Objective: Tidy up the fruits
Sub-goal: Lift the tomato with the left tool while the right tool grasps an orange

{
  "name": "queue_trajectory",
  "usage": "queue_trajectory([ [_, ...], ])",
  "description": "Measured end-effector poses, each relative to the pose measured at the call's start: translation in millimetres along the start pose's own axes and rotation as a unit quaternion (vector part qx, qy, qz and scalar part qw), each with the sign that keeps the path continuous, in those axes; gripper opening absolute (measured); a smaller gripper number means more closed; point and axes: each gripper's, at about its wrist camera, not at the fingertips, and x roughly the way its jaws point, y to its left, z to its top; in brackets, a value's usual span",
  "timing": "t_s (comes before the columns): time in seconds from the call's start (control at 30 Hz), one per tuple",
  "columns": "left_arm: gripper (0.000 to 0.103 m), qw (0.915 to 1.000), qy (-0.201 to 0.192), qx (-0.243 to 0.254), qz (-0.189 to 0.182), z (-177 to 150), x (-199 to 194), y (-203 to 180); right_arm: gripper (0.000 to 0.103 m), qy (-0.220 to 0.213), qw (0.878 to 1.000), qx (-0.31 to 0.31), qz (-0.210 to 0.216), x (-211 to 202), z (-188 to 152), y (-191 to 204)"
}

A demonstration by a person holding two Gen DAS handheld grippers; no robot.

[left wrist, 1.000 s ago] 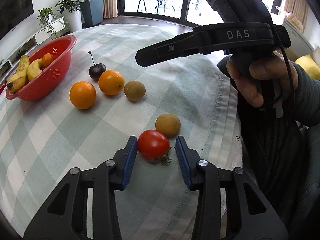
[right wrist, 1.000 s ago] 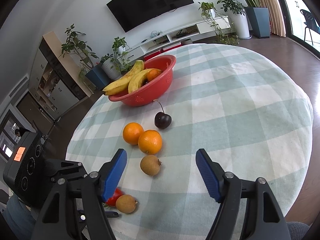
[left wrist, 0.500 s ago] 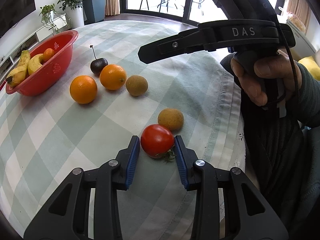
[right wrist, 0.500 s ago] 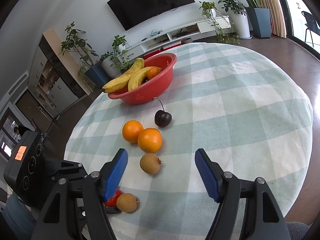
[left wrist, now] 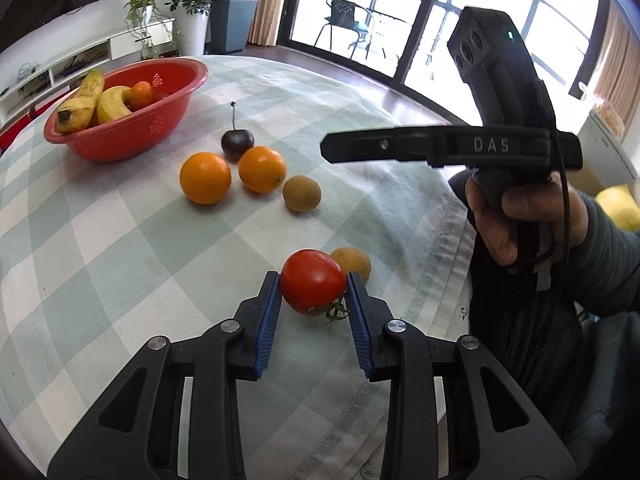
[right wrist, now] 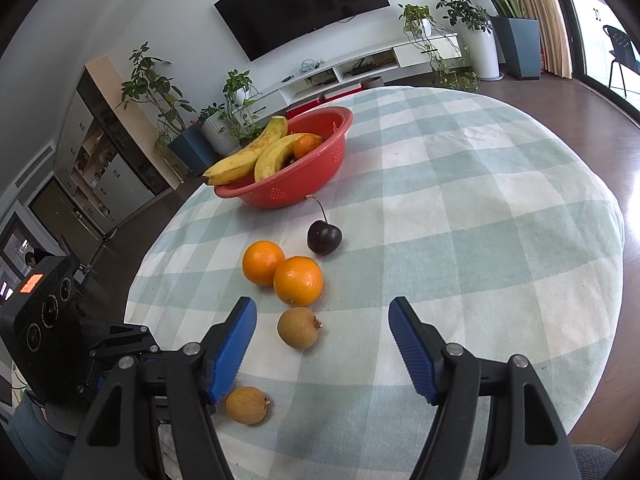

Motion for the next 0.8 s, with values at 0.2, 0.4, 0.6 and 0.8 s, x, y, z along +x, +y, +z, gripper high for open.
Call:
queue_trajectory([
  [0.2,0.031,0.9950,-0.049,-0.087,0.004,-3.9,-18.4,21.2,0.070,0.008,1.000,-0.017,-0.012,3.6,2.1,5.6],
  [0.4,0.031,0.9875,-0.080,-0.136,0.005,-14.7,-29.5,35.5,0.066,0.030,0.997,-0.055,-0.044,14.8,8.9,18.2],
  [0.6,0.031,0.9863,-0.086,-0.141,0.006,-18.6,-32.8,38.0,0.064,0.071,0.990,-0.106,-0.067,42.3,20.8,35.2],
  [0.8,0.031,0.9840,-0.092,-0.153,0.005,-22.9,-36.7,40.6,0.058,0.103,0.982,-0.135,-0.082,68.0,27.3,42.0],
])
